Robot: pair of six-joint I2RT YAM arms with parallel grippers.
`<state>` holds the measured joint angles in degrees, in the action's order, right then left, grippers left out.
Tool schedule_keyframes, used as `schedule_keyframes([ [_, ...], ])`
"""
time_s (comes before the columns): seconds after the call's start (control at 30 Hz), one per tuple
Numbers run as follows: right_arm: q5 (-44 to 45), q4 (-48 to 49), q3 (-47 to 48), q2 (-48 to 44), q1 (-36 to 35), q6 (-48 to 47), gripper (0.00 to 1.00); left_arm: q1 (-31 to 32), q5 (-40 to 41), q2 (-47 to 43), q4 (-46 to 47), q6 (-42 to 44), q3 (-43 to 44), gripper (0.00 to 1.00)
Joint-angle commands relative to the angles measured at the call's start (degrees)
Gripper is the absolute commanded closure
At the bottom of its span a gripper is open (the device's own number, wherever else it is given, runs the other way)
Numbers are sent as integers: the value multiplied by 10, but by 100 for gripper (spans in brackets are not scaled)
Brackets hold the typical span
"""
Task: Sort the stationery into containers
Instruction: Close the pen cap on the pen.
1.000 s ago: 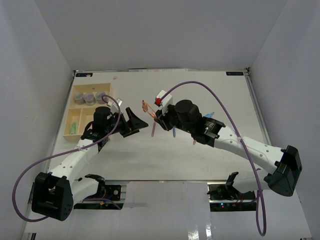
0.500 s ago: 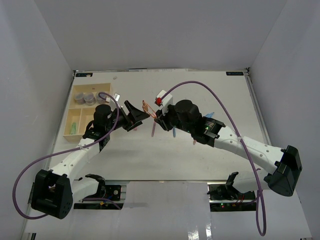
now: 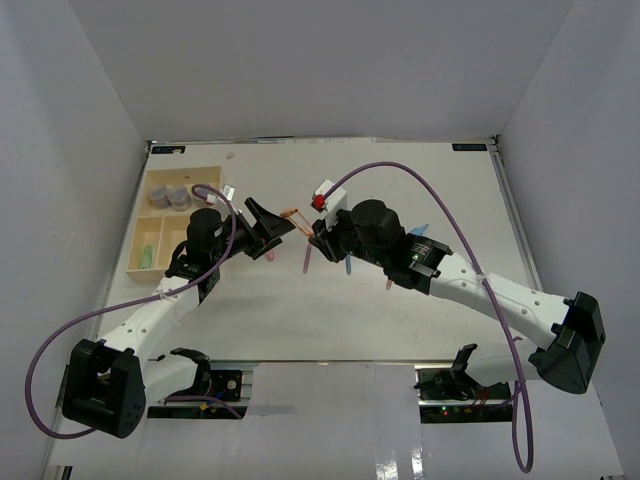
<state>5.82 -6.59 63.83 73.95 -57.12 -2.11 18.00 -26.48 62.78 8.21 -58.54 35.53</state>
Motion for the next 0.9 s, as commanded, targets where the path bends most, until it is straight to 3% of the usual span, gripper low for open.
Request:
schedule_keyframes([
  [0.0, -3, 13, -5, -24, -3, 4, 88, 3, 18, -13, 11, 8, 8, 2],
  [0.87, -17, 17, -27, -33, -2, 16, 88, 3, 50, -18, 1, 33, 44, 2],
])
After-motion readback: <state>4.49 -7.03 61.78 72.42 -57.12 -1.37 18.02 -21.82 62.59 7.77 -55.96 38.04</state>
